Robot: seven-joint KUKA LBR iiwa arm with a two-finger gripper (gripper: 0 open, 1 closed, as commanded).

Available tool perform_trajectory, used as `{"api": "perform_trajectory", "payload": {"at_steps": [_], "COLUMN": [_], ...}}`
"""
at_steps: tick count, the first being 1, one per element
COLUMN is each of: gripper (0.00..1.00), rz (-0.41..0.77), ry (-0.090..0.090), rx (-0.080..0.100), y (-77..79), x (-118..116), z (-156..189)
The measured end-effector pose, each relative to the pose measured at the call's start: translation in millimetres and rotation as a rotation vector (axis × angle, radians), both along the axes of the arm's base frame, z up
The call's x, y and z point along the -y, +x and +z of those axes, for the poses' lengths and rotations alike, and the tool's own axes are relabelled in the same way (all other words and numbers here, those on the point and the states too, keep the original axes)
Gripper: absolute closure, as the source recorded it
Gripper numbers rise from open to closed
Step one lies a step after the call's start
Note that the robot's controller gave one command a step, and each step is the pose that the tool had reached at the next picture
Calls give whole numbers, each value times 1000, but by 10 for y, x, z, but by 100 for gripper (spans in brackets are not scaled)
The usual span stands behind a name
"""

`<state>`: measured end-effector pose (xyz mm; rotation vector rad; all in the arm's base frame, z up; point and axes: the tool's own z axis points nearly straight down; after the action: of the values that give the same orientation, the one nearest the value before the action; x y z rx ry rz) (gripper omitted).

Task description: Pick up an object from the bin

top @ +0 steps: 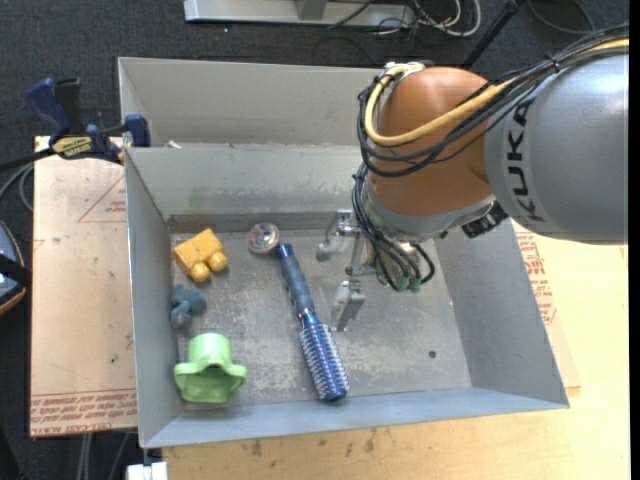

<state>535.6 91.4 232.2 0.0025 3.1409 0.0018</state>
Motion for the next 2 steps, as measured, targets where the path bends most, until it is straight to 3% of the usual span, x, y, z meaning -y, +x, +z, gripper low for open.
{"api": "perform_trajectory", "payload": {"at_steps": [1, 2], "gripper": [0, 0], "rz": [70, 275], "ry": [0, -2], "rx": [-8, -1], "y": [24, -324], "x": [-527, 126], "z": [-1023, -1141]}}
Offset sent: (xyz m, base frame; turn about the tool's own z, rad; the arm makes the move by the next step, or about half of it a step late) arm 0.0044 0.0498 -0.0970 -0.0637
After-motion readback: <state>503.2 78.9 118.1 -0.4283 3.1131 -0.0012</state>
